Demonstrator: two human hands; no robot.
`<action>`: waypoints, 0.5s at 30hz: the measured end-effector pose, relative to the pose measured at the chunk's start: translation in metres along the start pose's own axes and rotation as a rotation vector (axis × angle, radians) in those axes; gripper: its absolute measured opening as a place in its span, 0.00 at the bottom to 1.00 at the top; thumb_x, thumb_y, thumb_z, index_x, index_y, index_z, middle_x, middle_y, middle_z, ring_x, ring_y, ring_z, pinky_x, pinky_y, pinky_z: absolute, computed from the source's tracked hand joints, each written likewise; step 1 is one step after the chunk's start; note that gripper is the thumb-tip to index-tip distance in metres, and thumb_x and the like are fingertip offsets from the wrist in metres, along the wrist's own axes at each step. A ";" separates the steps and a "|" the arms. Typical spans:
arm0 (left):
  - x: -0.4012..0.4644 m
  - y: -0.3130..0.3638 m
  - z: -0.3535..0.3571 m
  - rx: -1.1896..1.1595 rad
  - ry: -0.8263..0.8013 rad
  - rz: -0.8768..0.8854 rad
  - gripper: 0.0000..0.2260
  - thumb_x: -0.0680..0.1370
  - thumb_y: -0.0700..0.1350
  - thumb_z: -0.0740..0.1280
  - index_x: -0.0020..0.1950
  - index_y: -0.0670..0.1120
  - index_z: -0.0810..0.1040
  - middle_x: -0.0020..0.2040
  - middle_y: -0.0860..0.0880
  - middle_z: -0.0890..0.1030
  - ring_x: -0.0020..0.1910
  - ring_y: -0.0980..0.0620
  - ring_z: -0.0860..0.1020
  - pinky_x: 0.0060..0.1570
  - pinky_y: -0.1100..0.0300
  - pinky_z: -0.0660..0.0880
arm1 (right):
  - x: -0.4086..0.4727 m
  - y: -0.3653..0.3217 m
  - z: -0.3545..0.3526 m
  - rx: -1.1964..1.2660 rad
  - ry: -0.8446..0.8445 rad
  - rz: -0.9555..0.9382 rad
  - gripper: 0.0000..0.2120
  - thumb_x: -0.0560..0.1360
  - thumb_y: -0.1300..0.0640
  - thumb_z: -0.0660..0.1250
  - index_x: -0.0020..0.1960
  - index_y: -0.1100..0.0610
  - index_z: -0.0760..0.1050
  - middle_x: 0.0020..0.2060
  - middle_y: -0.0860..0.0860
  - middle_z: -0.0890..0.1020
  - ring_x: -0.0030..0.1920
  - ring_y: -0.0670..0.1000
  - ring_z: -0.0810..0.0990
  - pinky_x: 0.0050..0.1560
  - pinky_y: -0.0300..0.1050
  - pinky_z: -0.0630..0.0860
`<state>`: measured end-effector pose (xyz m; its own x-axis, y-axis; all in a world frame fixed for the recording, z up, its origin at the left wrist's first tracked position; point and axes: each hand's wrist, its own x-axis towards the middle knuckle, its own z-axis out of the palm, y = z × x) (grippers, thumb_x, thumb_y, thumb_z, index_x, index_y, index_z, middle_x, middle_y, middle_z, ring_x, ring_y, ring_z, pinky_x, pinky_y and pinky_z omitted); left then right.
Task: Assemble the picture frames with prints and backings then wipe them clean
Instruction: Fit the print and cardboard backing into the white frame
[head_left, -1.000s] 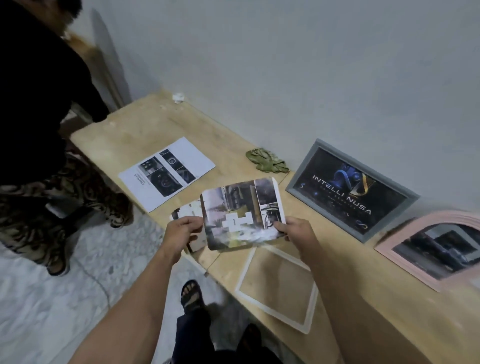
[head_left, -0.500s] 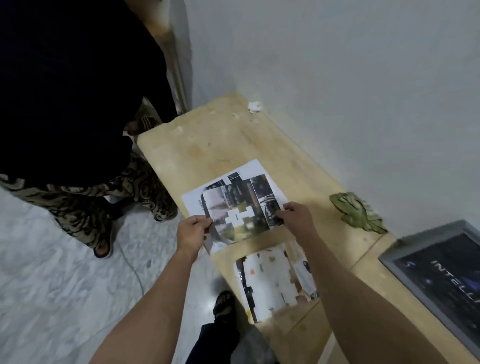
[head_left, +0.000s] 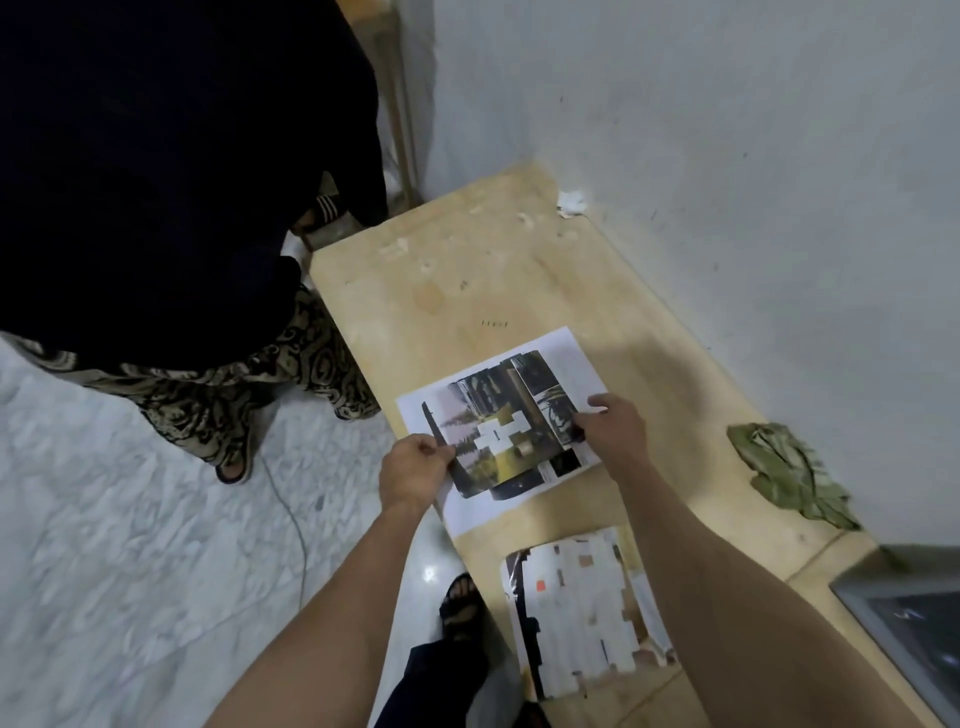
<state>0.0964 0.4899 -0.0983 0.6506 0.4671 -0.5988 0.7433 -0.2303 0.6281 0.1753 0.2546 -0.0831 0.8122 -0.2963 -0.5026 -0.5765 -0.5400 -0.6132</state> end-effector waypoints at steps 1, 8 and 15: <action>-0.005 0.001 -0.001 0.125 0.032 0.027 0.07 0.75 0.51 0.71 0.47 0.48 0.82 0.46 0.51 0.84 0.48 0.48 0.82 0.46 0.57 0.77 | -0.001 0.004 -0.001 0.003 0.007 0.003 0.21 0.70 0.59 0.69 0.63 0.57 0.77 0.58 0.55 0.80 0.56 0.56 0.79 0.58 0.46 0.74; -0.061 -0.014 0.012 0.379 0.036 0.075 0.05 0.77 0.52 0.67 0.46 0.52 0.80 0.45 0.51 0.82 0.45 0.48 0.79 0.42 0.58 0.75 | -0.044 0.061 -0.042 -0.171 0.021 -0.030 0.14 0.73 0.62 0.64 0.58 0.61 0.78 0.56 0.57 0.81 0.56 0.57 0.78 0.53 0.45 0.73; -0.149 -0.073 0.050 0.197 -0.039 -0.106 0.09 0.73 0.50 0.71 0.47 0.47 0.75 0.41 0.50 0.80 0.40 0.51 0.77 0.38 0.58 0.71 | -0.088 0.145 -0.078 -0.327 0.037 0.047 0.03 0.73 0.63 0.60 0.42 0.60 0.72 0.39 0.53 0.78 0.40 0.55 0.76 0.37 0.45 0.72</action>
<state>-0.0474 0.3943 -0.0795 0.5697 0.4651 -0.6776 0.8215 -0.3459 0.4533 0.0271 0.1406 -0.0799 0.7914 -0.3523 -0.4996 -0.5592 -0.7474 -0.3588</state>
